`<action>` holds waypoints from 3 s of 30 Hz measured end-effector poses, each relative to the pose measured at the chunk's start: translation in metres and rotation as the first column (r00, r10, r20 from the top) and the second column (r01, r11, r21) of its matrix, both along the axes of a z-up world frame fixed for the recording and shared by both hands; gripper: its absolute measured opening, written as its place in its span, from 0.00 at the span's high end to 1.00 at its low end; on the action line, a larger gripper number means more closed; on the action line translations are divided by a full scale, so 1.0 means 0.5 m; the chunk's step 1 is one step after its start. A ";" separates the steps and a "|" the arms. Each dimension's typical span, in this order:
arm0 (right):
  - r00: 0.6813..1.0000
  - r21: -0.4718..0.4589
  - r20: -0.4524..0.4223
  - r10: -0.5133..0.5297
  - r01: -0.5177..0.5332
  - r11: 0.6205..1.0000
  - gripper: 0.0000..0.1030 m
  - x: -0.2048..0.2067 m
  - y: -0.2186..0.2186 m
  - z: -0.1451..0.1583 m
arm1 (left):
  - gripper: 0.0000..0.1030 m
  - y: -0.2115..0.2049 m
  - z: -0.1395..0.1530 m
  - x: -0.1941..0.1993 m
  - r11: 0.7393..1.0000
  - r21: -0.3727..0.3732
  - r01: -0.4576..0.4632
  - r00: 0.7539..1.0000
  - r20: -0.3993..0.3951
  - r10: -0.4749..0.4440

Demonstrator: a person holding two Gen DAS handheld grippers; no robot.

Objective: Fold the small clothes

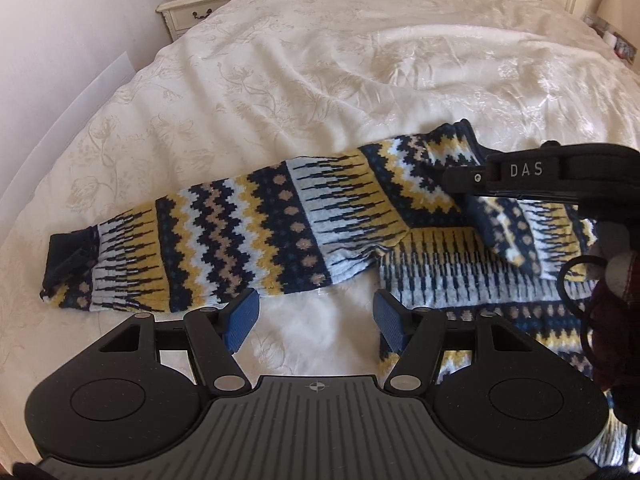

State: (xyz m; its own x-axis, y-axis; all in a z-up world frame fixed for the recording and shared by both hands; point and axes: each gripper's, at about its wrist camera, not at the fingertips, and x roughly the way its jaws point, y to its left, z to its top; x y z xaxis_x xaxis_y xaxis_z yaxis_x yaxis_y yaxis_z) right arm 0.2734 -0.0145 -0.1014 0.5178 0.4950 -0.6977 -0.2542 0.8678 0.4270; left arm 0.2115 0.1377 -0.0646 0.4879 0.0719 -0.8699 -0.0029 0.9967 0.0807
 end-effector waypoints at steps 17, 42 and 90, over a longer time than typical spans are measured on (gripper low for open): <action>0.964 -0.121 -0.056 -0.259 0.251 0.960 0.38 -0.137 -0.300 -0.017 | 0.40 -0.127 -0.071 0.099 0.989 -0.061 0.134 0.991 -0.017 -0.135; 0.876 -0.160 -0.112 -0.470 0.451 0.878 0.34 -0.128 -0.568 -0.068 | 0.94 -0.147 -0.124 0.207 0.998 -0.018 -0.062 0.997 -0.036 0.061; 0.838 -0.310 -0.104 -0.535 0.484 0.818 0.08 -0.130 -0.574 -0.081 | 0.53 0.061 -0.104 0.028 0.957 -0.171 -0.237 0.970 -0.093 0.223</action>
